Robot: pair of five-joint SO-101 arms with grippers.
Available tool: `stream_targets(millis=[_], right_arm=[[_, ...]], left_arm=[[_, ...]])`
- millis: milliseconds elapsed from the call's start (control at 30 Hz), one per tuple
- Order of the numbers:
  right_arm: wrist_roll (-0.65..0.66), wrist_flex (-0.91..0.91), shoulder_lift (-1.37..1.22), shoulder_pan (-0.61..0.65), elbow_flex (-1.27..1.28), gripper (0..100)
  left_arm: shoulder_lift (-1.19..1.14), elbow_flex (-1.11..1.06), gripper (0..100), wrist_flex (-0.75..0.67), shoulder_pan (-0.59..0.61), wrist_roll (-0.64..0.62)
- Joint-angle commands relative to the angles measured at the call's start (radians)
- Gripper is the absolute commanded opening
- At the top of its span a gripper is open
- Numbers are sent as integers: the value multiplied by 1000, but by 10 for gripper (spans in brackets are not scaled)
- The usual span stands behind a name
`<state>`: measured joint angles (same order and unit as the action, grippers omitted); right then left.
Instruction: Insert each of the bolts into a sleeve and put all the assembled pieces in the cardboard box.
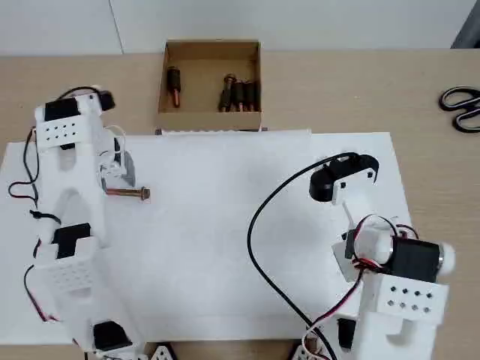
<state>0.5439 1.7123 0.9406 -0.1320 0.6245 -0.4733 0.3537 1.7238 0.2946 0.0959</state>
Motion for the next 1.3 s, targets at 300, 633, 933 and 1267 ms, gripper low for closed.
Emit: stream_targets(millis=[300, 633, 933, 1267], right_arm=[[5, -7, 15, -7, -5, 3], [5, -1, 15, -5, -3, 3], [9, 4, 15, -2, -3, 3], [9, 5, 15, -5, -3, 3]], left_arm=[[178, 7, 181, 29, -3, 925], [183, 4, 194, 29, 23, 1272], [175, -44, 233, 28, -46, 1330], [100, -22, 233, -9, -120, 1356]])
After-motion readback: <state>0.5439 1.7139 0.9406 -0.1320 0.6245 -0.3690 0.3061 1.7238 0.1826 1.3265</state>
